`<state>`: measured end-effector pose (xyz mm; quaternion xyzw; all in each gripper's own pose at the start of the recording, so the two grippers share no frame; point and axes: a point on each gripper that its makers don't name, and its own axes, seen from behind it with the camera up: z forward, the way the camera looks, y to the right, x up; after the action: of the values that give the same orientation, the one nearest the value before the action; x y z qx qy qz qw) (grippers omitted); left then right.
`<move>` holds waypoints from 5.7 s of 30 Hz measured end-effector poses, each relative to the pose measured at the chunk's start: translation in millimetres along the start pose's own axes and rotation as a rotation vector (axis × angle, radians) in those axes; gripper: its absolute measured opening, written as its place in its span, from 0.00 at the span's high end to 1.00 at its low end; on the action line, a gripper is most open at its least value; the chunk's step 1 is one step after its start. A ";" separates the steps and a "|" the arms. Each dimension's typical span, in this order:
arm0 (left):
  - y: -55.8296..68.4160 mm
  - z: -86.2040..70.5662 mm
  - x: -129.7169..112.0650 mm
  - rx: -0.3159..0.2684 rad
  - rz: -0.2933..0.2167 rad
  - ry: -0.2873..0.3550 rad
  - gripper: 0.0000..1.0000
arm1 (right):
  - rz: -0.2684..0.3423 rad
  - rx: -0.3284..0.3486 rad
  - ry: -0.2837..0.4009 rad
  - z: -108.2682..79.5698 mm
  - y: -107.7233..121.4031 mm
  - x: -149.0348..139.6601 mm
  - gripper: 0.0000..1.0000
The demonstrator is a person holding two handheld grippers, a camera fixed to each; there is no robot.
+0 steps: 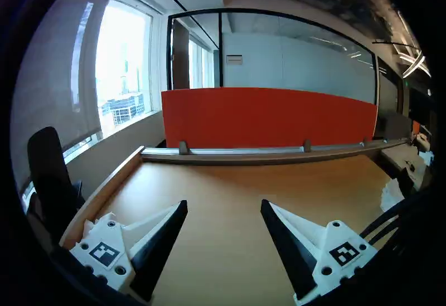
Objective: Fold towel
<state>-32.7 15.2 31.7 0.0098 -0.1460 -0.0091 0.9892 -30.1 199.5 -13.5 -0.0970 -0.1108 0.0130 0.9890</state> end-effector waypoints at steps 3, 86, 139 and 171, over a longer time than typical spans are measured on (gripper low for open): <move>-3.9 -0.4 8.1 0.009 -0.012 0.028 0.02 | -0.010 -0.001 0.016 0.0 -1.7 4.2 0.04; -7.3 0.5 7.7 -0.068 -0.018 0.317 0.02 | 0.025 0.275 0.142 -26.4 -250.1 55.1 0.03; -18.2 24.0 -134.8 0.009 -0.046 0.324 0.03 | 0.036 0.302 0.137 -0.9 -271.7 -12.9 0.03; -12.8 28.4 -145.5 0.019 -0.013 0.326 0.02 | 0.041 0.313 0.195 8.9 -257.0 -1.5 0.03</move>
<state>-180.4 5.0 16.7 0.0212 0.0163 -0.0122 0.9996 -32.4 -51.0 44.7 0.0552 -0.0091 0.0407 0.9976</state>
